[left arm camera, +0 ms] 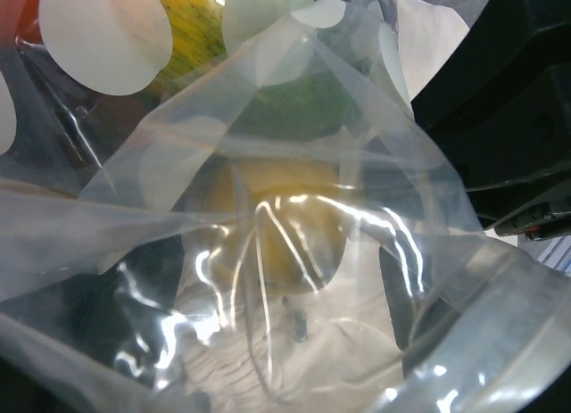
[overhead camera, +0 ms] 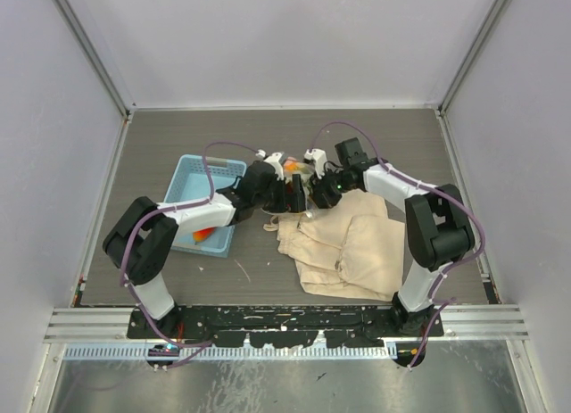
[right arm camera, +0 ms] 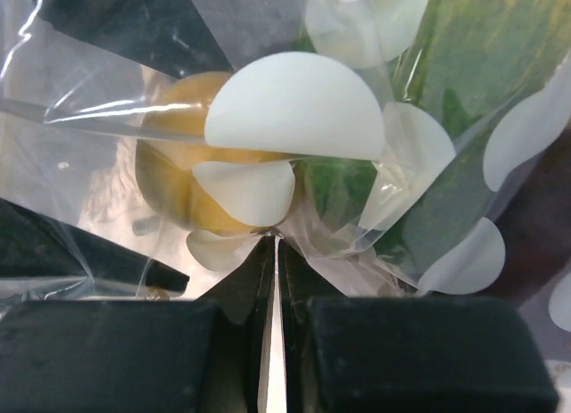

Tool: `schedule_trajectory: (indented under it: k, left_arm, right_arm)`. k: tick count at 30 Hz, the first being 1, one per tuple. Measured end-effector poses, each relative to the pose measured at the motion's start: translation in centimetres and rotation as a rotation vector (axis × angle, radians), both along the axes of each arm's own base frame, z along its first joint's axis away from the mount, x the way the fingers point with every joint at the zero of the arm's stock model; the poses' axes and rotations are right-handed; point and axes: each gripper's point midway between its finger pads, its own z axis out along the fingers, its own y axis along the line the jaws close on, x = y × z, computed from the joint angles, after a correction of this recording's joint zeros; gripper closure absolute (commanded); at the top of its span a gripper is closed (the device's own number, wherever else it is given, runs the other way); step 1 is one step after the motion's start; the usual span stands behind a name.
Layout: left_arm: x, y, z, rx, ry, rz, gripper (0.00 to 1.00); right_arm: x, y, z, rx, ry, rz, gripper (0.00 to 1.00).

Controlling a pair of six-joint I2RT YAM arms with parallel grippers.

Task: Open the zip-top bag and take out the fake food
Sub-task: Pick up the fake fruit from the zipper food storage bag.

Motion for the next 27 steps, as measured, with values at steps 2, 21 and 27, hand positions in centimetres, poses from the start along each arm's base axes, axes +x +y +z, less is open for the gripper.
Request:
schedule_trajectory:
  k: [2,21,27]
  left_arm:
    - [-0.1,0.0,0.0,-0.001,0.003,-0.006,0.08]
    - [-1.1,0.5,-1.1,0.023,0.021,-0.029,0.40]
    - [-1.3,1.0,-0.1,0.032,0.003,-0.031,0.58]
  right_arm:
    - [-0.2,0.3,-0.2,0.019,0.025,-0.001,0.88]
    - [-0.8,1.2,0.2,0.127,0.120,-0.004,0.87]
    - [-0.8,1.2,0.2,0.127,0.120,-0.004,0.87]
